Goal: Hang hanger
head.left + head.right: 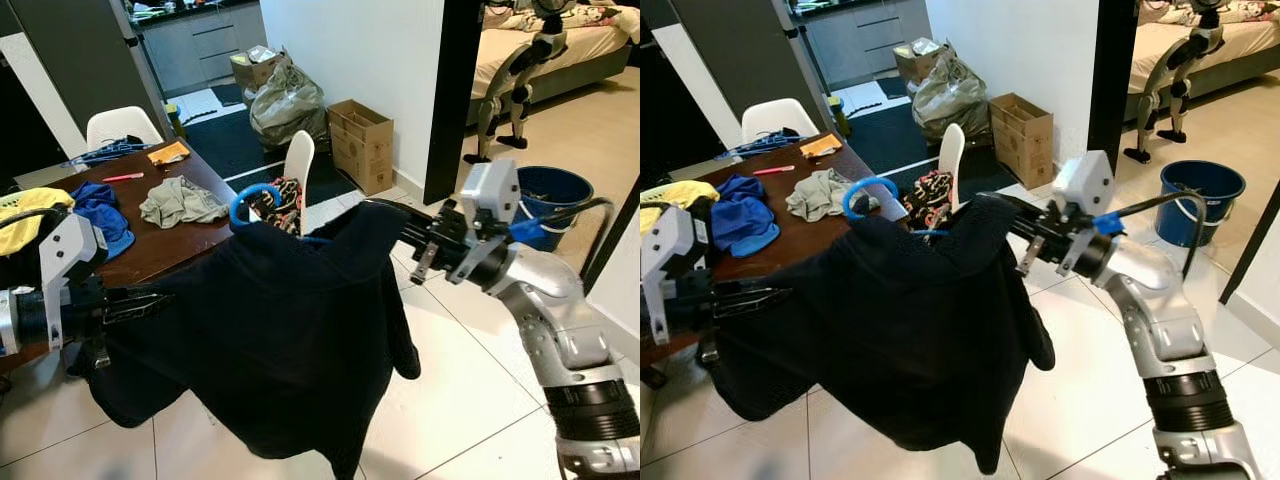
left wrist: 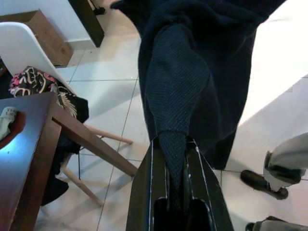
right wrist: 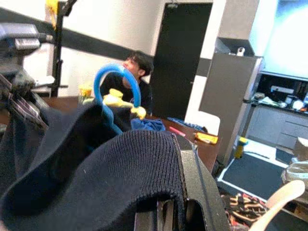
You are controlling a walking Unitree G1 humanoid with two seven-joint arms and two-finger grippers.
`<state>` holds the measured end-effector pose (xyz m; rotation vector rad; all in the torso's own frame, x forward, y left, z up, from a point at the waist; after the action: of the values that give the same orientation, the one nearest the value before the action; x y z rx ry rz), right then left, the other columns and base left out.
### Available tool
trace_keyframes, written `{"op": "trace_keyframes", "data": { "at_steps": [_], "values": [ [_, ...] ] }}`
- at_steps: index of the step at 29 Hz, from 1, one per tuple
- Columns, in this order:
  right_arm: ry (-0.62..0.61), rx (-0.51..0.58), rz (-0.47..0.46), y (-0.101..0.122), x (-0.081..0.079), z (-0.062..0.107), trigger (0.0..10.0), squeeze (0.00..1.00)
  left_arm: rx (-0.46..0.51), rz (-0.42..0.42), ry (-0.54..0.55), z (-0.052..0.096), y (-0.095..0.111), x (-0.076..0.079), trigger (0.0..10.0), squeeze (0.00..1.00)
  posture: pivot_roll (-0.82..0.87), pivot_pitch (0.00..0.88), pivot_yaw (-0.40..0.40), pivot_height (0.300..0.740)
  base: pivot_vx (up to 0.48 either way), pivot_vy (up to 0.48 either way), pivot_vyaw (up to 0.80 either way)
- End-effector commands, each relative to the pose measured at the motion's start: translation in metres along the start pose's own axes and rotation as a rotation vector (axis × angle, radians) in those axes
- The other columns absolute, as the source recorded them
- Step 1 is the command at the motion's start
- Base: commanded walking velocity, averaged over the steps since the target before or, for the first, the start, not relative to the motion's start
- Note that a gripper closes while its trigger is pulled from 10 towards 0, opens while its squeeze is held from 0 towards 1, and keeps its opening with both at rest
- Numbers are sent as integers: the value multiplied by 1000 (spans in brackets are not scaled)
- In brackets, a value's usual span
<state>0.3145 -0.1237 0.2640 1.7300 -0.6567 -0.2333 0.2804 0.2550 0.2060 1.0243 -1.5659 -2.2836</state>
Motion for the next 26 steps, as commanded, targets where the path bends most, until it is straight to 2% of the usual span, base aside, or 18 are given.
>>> {"op": "trace_keyframes", "data": {
  "at_steps": [1, 4, 6, 8, 15, 16, 18, 19, 20, 22, 23, 24, 26],
  "values": [
    [26, 49, 9, 9, -10, -15, 0, 0, -11, 1, 38, -7, -6, 0, 10000, 0, -8, 0, 127, 740, 0, 0, 0],
    [23, 63, 7, 11, -13, -20, 0, 0, -14, -1, 52, -10, -8, 0, 10000, 0, -8, 0, 127, 740, 0, 0, 0],
    [28, 108, -9, 14, -24, -32, 0, 0, 5, 20, 90, -21, -11, 4, 10000, 0, -9, 0, 122, 740, 0, 0, 0],
    [28, 108, -9, 14, -24, -32, 0, 0, 5, 20, 90, -21, -11, 4, 10000, 0, -9, 0, 122, 740, 0, 0, 0],
    [55, 124, -30, 13, -42, -45, 0, 0, 51, 41, 132, -38, -9, 8, 10000, 0, -4, 0, 127, 740, 0, 0, 0],
    [71, 98, -21, 7, -47, -47, 0, 0, 65, 39, 141, -41, -7, 7, 10000, 0, -5, 0, 126, 740, 0, 0, 0],
    [71, 98, -21, 7, -47, -47, 0, 0, 65, 39, 141, -41, -7, 7, 10000, 0, -5, 0, 126, 740, 0, 0, 0],
    [81, 46, 5, -2, -52, -49, 0, 0, 83, 36, 148, -44, -4, 6, 10000, 0, -5, 0, 126, 740, 0, 0, 0],
    [81, 46, 5, -2, -52, -49, 0, 0, 83, 36, 148, -44, -4, 6, 10000, 0, -5, 0, 126, 740, 0, 0, 0],
    [104, -98, 74, -29, -59, -48, 0, 0, 118, 33, 184, -52, 1, 4, 10000, 0, -5, 0, 121, 740, 0, 0, 0],
    [104, -98, 74, -29, -59, -48, 0, 0, 118, 33, 184, -52, 1, 4, 10000, 0, -5, 0, 121, 740, 0, 0, 0],
    [114, -142, 92, -37, -61, -46, 0, 0, 127, 32, 201, -54, 2, 3, 10000, 0, -5, 0, 121, 740, 0, 0, 0],
    [114, -142, 92, -37, -61, -46, 0, 0, 127, 32, 201, -54, 2, 3, 10000, 0, -5, 0, 121, 740, 0, 0, 0]
  ]
}}
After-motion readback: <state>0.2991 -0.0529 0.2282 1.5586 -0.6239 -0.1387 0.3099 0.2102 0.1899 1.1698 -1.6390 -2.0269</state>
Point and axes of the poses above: a point about 5 cm out from each wrist's last joint towards the gripper, its own z axis pointing back from the gripper into the wrist, its own y axis along the axis of the wrist's last joint, x = y × z, the point moved 2 cm from there along -z, pointing out of the wrist towards the gripper, and after that the axes turned 9 degrees about -z, right-handed, at the moved point
